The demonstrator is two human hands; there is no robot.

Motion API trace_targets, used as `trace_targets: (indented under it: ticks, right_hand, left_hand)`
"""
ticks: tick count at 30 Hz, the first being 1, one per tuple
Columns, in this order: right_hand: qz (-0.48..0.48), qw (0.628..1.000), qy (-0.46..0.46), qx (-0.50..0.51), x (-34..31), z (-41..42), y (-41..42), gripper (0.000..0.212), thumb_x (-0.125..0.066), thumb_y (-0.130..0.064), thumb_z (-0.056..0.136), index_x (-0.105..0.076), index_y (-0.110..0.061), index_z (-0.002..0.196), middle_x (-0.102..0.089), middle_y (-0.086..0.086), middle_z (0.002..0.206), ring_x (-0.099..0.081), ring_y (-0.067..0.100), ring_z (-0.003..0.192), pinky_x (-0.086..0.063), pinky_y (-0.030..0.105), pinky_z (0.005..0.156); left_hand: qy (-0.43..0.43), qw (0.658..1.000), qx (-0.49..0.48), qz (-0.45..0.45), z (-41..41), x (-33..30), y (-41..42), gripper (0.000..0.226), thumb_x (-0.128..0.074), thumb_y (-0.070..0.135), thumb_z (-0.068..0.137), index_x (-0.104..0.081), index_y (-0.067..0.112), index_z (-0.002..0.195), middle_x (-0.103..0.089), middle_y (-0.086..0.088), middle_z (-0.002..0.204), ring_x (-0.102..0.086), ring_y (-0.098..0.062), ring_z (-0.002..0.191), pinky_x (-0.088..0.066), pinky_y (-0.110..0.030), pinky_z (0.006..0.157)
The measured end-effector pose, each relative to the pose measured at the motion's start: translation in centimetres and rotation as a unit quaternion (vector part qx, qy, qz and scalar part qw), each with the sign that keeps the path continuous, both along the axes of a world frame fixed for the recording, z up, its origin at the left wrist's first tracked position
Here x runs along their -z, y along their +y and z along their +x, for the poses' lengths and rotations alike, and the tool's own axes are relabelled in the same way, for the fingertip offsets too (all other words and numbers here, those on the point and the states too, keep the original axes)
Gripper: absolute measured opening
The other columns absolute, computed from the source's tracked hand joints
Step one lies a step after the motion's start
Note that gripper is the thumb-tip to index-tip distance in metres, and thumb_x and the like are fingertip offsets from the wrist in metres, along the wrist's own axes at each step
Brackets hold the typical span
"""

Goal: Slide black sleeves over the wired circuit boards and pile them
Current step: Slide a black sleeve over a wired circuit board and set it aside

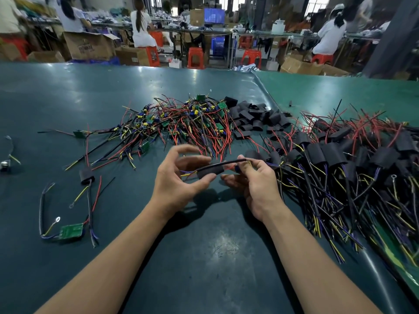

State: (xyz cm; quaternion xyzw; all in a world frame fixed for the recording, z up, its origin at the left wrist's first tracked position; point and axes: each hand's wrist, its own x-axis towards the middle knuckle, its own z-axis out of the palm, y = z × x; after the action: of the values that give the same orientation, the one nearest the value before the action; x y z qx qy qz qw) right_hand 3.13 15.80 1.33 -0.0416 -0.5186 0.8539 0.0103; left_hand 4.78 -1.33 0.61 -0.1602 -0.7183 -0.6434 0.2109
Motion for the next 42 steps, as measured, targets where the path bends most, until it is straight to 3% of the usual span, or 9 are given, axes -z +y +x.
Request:
trace_targets:
  ticks: [2, 6, 10, 16, 20, 26, 32, 37, 42]
  right_hand:
    - [0.022, 1.000, 0.011, -0.016, 0.0, 0.1, -0.2, 0.017, -0.060, -0.021, 0.093, -0.054, -0.008, 0.099, -0.074, 0.006, 0.076, -0.068, 0.020, 0.053, -0.055, 0.028, 0.048]
    - [0.016, 0.999, 0.012, -0.025, -0.2, 0.4, -0.3, 0.027, -0.060, -0.029, 0.090, -0.051, -0.006, 0.101, -0.075, 0.007, 0.079, -0.069, 0.022, 0.052, -0.054, 0.026, 0.045]
    - [0.026, 1.000, 0.000, -0.013, 0.0, 0.2, -0.1, 0.013, -0.052, -0.020, 0.101, -0.049, -0.008, 0.096, -0.076, 0.012, 0.086, -0.067, 0.023, 0.050, -0.053, 0.025, 0.046]
    - [0.042, 0.999, 0.005, -0.024, 0.1, -0.1, -0.1, 0.022, -0.047, -0.031, 0.104, -0.046, -0.011, 0.092, -0.077, 0.010, 0.087, -0.068, 0.024, 0.050, -0.047, 0.021, 0.040]
    - [0.041, 0.998, 0.008, -0.038, -0.1, 0.0, 0.0, 0.025, -0.043, -0.033, 0.105, -0.046, -0.011, 0.093, -0.076, 0.012, 0.091, -0.066, 0.024, 0.050, -0.047, 0.022, 0.040]
    - [0.065, 0.997, 0.015, -0.044, -0.4, 0.2, -0.3, 0.017, -0.050, -0.026, 0.102, -0.050, -0.010, 0.096, -0.075, 0.012, 0.096, -0.067, 0.020, 0.058, -0.052, 0.025, 0.044]
    - [0.092, 0.996, 0.007, -0.016, -0.5, 0.4, -0.5, 0.019, -0.076, -0.033, 0.068, -0.066, -0.017, 0.069, -0.067, 0.006, 0.068, -0.062, 0.021, 0.059, -0.057, 0.032, 0.055]
    - [0.100, 0.994, 0.024, 0.030, -0.2, 0.1, -0.6, 0.028, -0.080, -0.033, 0.064, -0.070, -0.012, 0.081, -0.069, 0.000, 0.064, -0.060, 0.010, 0.054, -0.048, 0.021, 0.051]
    - [0.110, 0.993, 0.022, 0.025, 0.1, -0.1, -0.5, 0.028, -0.081, -0.037, 0.062, -0.069, -0.015, 0.074, -0.064, -0.002, 0.057, -0.056, 0.010, 0.043, -0.045, 0.019, 0.043]
  left_hand:
    - [0.001, 1.000, -0.003, -0.013, 0.2, -0.1, 0.1, 0.052, -0.089, 0.009, 0.064, -0.055, 0.010, 0.104, -0.075, -0.005, 0.101, -0.072, -0.020, 0.098, -0.057, -0.042, 0.092]
    - [-0.010, 0.999, -0.016, 0.046, 0.3, -0.4, 0.1, 0.067, -0.088, 0.008, 0.061, -0.044, 0.012, 0.110, -0.071, -0.011, 0.105, -0.073, -0.022, 0.093, -0.059, -0.032, 0.076]
    - [0.008, 0.999, -0.017, 0.050, 0.0, -0.2, 0.2, 0.069, -0.090, 0.001, 0.060, -0.044, 0.015, 0.109, -0.067, -0.013, 0.100, -0.072, -0.022, 0.092, -0.056, -0.027, 0.083]
    - [0.030, 0.998, -0.043, 0.036, -0.3, 0.4, 0.2, 0.055, -0.090, 0.009, 0.063, -0.050, 0.015, 0.100, -0.071, -0.008, 0.094, -0.072, -0.024, 0.090, -0.057, -0.029, 0.084]
    - [0.028, 0.994, -0.046, -0.092, -0.3, 0.7, 0.1, 0.032, -0.090, 0.013, 0.067, -0.070, 0.016, 0.091, -0.075, 0.002, 0.093, -0.072, -0.012, 0.086, -0.058, -0.031, 0.083]
    - [0.066, 0.958, -0.110, -0.255, 0.0, 0.1, 0.2, 0.038, -0.088, 0.015, 0.069, -0.072, 0.014, 0.104, -0.071, 0.013, 0.099, -0.068, -0.011, 0.091, -0.053, -0.038, 0.088]
    - [0.157, 0.896, -0.130, -0.394, 0.1, -0.1, 0.1, 0.039, -0.079, 0.024, 0.072, -0.069, 0.014, 0.108, -0.073, 0.003, 0.096, -0.065, -0.018, 0.089, -0.042, -0.040, 0.087]
    - [0.166, 0.869, -0.154, -0.441, 0.5, -0.4, 1.3, 0.035, -0.075, 0.024, 0.078, -0.066, 0.014, 0.110, -0.073, 0.002, 0.085, -0.066, -0.021, 0.079, -0.045, -0.041, 0.084]
    - [0.153, 0.900, -0.123, -0.388, 0.7, -0.8, 0.8, 0.037, -0.074, 0.020, 0.075, -0.065, 0.009, 0.109, -0.071, 0.001, 0.086, -0.067, -0.024, 0.076, -0.047, -0.045, 0.080]
